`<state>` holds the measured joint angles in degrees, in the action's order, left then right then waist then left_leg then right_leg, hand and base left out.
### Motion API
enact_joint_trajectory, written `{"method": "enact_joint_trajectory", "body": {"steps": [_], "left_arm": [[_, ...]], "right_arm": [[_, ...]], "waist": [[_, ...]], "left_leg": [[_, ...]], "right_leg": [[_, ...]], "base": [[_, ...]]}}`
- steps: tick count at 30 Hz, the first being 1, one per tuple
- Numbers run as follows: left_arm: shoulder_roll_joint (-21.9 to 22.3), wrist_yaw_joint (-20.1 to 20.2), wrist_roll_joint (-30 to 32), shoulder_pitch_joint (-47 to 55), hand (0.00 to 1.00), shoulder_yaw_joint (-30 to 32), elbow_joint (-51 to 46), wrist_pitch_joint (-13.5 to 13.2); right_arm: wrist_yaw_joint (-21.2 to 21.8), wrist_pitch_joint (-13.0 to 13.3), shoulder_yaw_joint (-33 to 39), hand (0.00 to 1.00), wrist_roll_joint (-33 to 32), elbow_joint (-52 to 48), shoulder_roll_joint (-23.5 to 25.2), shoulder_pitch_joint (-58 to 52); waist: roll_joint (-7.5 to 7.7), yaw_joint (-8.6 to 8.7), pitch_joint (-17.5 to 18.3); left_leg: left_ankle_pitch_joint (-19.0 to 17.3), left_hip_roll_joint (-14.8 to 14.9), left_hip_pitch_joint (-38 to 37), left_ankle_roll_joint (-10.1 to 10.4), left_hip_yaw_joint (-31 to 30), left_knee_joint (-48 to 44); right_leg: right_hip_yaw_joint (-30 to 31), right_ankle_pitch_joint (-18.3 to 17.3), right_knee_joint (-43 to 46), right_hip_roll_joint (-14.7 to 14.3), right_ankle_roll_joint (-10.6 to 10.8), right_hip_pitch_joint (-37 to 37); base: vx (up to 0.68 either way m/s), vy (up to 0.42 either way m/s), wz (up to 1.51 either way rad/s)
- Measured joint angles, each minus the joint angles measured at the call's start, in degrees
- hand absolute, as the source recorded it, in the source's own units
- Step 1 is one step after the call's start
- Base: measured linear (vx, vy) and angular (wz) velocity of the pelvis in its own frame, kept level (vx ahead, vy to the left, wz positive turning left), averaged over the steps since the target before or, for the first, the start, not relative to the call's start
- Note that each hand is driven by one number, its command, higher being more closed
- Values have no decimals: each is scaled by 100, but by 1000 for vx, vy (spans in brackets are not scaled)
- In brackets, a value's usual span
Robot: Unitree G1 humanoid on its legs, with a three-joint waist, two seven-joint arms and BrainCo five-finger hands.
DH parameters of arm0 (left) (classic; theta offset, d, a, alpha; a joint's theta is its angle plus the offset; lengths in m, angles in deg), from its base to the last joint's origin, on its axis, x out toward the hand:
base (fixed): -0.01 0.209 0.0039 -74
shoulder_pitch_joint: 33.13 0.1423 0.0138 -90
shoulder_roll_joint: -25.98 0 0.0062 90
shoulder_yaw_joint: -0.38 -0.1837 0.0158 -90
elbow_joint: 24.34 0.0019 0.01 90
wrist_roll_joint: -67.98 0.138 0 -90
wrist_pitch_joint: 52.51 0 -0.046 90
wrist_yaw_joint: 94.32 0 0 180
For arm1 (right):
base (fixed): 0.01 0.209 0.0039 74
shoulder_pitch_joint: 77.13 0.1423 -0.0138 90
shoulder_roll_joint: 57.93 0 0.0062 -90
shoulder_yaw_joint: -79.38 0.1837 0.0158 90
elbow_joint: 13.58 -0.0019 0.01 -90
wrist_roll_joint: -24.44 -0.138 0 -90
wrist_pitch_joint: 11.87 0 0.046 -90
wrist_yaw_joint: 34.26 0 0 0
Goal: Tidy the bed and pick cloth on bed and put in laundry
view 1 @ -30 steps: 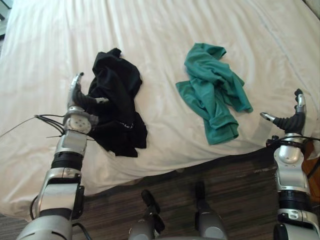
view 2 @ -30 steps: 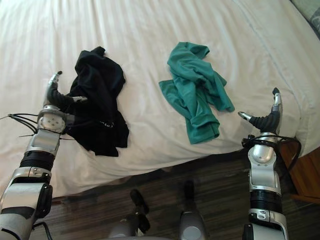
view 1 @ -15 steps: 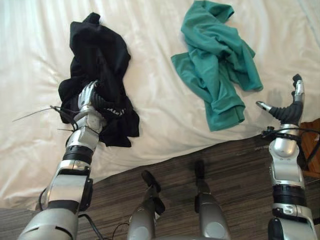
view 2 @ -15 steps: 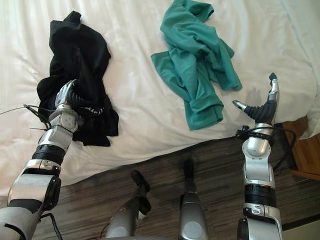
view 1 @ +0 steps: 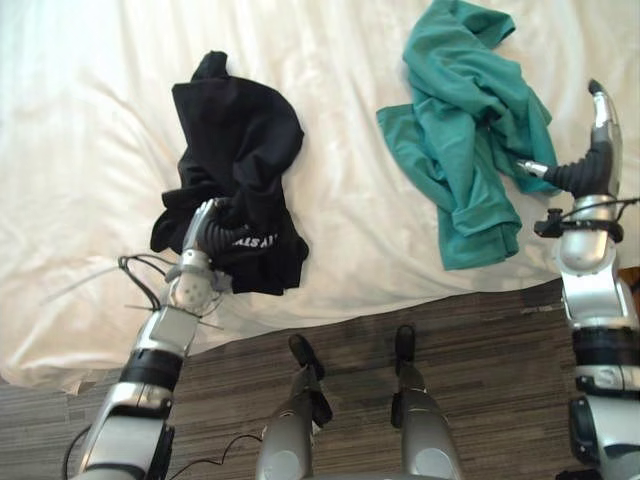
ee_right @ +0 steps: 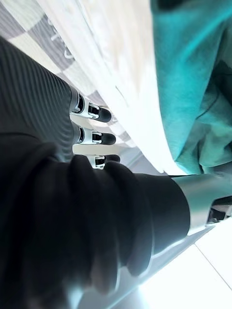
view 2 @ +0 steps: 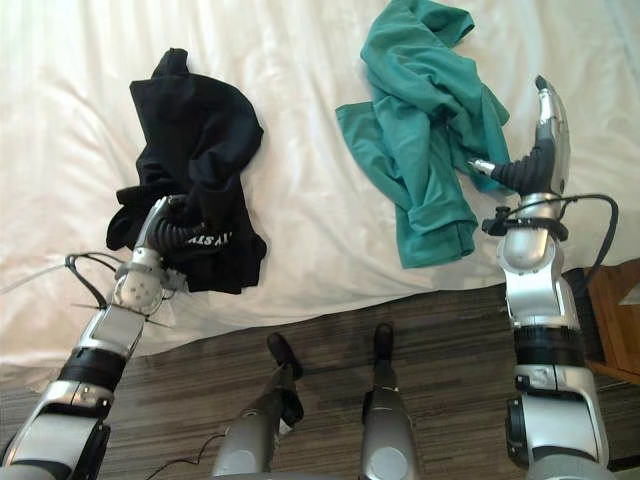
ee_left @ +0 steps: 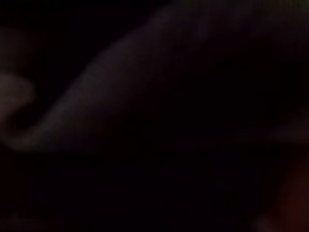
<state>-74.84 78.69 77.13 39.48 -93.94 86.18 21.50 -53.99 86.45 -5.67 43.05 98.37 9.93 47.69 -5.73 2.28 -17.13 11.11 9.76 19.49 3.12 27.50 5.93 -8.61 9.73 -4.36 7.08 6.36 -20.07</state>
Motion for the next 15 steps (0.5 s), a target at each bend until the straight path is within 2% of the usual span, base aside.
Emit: {"method": "enact_joint_trajectory", "body": {"steps": [3, 5, 12, 13, 14, 15], "left_arm": [[214, 236, -883, 618, 100, -39, -457, -163], [362, 413, -1365, 829, 100, -106, -539, -287], [496, 594, -1768, 963, 100, -182, -795, -402], [525, 617, -1823, 1036, 100, -191, -897, -429], [527, 630, -1847, 1074, 100, -192, -936, -445], [531, 692, -1876, 1136, 100, -230, -989, -471]], "right_arm": [[125, -112, -364, 0, -2, 573, -351, 328], [192, -164, -603, 0, -5, 906, -620, 578], [554, -226, -1629, 0, 25, 2214, -1125, 1647], [625, -215, -1823, 100, 68, 2448, -1232, 1857], [640, -213, -1880, 100, 78, 2549, -1259, 1957], [748, -194, -2070, 100, 137, 2802, -1420, 2240]], "waist": [[-3, -30, -1], [-77, -47, 2], [-240, -190, -10], [-283, -216, -25], [-295, -231, -25], [-369, -288, -61]], "left_leg": [[34, -17, 106, -19, -134, 1], [56, -44, 192, -49, -261, 1], [98, -129, 508, -98, -330, 2], [106, -140, 559, -109, -346, 2], [108, -146, 583, -110, -346, 2], [141, -168, 624, -141, -356, 2]], "right_leg": [[-118, 1, 1, 15, 2, -23], [-226, 5, 11, 42, 7, -38], [-239, 72, 37, 125, 93, -337], [-251, 74, 37, 133, 95, -379], [-249, 78, 37, 138, 102, -407], [-255, 81, 36, 154, 106, -439]], "base": [[-22, -9, 22], [-31, 1, 22], [-36, 11, 6], [-25, 9, 4], [-14, 14, 5], [-3, 12, 3]]}}
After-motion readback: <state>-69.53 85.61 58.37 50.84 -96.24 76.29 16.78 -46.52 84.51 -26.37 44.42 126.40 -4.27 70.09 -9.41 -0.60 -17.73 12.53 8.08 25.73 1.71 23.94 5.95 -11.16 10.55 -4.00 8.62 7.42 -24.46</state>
